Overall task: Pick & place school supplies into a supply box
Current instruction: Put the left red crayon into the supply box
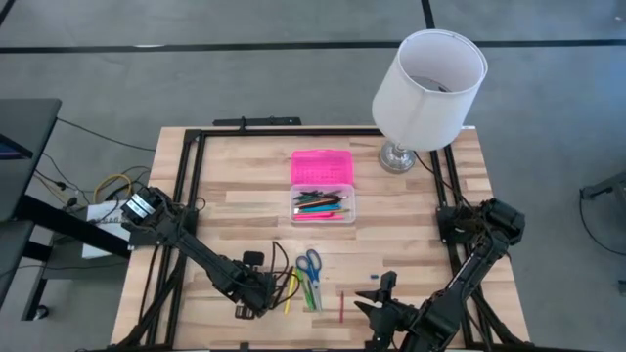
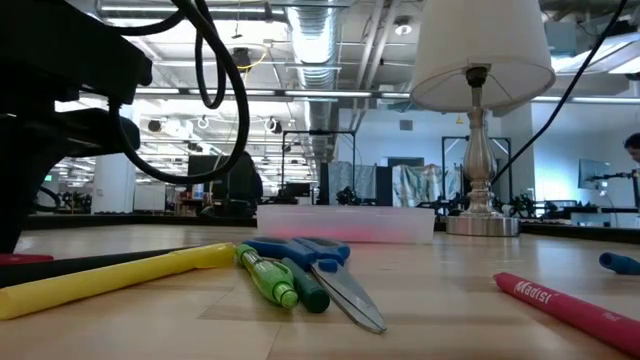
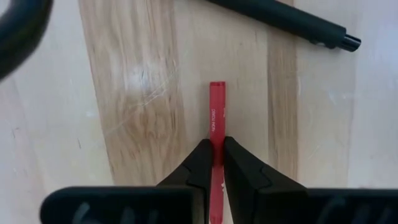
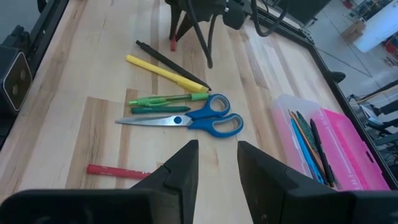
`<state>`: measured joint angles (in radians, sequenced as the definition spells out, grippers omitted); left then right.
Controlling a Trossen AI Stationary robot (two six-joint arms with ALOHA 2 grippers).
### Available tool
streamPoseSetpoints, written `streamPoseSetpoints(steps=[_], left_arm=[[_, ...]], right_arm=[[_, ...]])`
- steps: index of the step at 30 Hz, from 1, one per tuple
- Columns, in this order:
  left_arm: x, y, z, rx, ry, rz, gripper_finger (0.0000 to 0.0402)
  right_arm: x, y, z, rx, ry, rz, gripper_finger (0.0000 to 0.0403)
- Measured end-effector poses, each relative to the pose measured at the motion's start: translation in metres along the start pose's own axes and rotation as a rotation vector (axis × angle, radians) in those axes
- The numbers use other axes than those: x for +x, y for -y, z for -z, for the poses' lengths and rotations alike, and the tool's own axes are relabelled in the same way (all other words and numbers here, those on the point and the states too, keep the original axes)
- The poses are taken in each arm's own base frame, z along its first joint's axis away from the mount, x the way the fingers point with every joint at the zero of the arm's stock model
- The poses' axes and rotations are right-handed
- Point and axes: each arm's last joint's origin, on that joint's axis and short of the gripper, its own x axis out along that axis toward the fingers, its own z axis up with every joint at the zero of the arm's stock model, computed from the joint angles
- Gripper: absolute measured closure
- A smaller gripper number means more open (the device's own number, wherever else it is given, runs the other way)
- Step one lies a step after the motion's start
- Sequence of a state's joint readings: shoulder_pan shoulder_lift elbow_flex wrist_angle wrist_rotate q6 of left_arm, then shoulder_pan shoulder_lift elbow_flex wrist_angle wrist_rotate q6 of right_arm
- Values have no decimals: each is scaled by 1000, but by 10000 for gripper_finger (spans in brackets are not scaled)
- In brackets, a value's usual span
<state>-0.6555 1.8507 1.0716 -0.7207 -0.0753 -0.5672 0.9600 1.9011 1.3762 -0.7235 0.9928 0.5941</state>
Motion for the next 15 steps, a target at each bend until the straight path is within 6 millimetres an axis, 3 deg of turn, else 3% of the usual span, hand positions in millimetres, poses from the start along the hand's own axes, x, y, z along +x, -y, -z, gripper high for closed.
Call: streamPoseSetpoints(steps=[10,15], left_arm=[[-21,-1,-10,100,-14,-130,383],[-35,-12,-16,134,-39,-263,383]], right_arm=[[4,3,-1,7,-8,9,296],[8,5,-2,14,-24,2,296]])
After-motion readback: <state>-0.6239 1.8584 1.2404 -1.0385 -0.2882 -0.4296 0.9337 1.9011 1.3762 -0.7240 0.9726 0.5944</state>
